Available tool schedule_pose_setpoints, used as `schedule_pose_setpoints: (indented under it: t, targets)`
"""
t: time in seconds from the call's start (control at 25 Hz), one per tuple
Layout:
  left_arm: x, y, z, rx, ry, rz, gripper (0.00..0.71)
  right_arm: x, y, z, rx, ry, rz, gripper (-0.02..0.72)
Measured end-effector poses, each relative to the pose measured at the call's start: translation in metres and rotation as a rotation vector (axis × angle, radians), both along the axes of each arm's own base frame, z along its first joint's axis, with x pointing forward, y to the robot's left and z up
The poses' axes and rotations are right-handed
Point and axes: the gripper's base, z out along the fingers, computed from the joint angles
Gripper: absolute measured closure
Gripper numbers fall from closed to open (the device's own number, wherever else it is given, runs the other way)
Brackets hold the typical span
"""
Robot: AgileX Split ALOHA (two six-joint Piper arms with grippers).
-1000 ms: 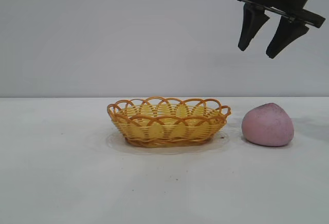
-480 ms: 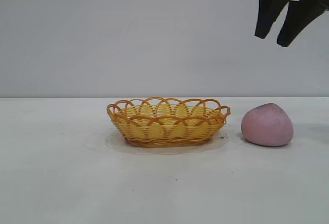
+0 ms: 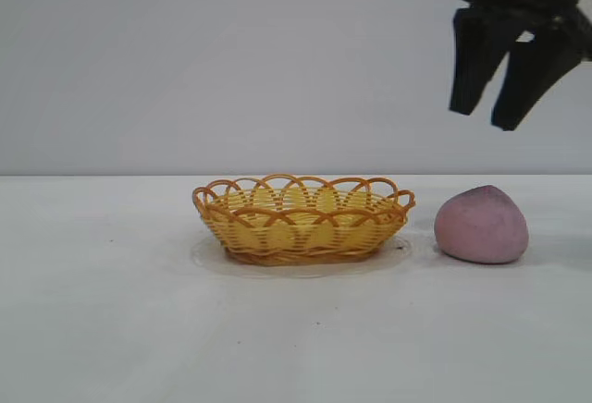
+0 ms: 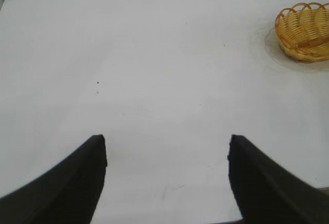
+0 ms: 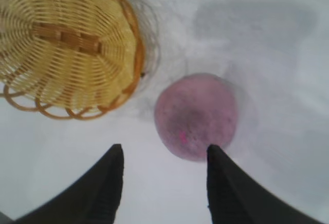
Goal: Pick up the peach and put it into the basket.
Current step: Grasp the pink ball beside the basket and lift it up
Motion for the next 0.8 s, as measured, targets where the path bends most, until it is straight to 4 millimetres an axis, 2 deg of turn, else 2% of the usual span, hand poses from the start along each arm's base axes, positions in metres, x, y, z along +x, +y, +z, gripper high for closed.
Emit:
schedule_pose_setpoints:
  t: [0.2, 0.56, 0.76, 0.8]
  targets:
    - [0.0, 0.0, 0.0, 0.0, 0.0, 0.0, 0.263, -0.001, 0.007, -0.023, -0.148, 0.038, -0.02, 0.349]
    - [0.0, 0.0, 0.0, 0.0, 0.0, 0.0, 0.263, 0.004, 0.013, -0.029, -0.158, 0.008, -0.068, 0.349]
    - [0.0, 0.0, 0.0, 0.0, 0.0, 0.0, 0.263, 0.006, 0.013, -0.048, -0.174, 0.051, -0.069, 0.349]
    - [0.0, 0.0, 0.0, 0.0, 0.0, 0.0, 0.263, 0.007, 0.014, -0.052, -0.176, 0.056, -0.07, 0.389]
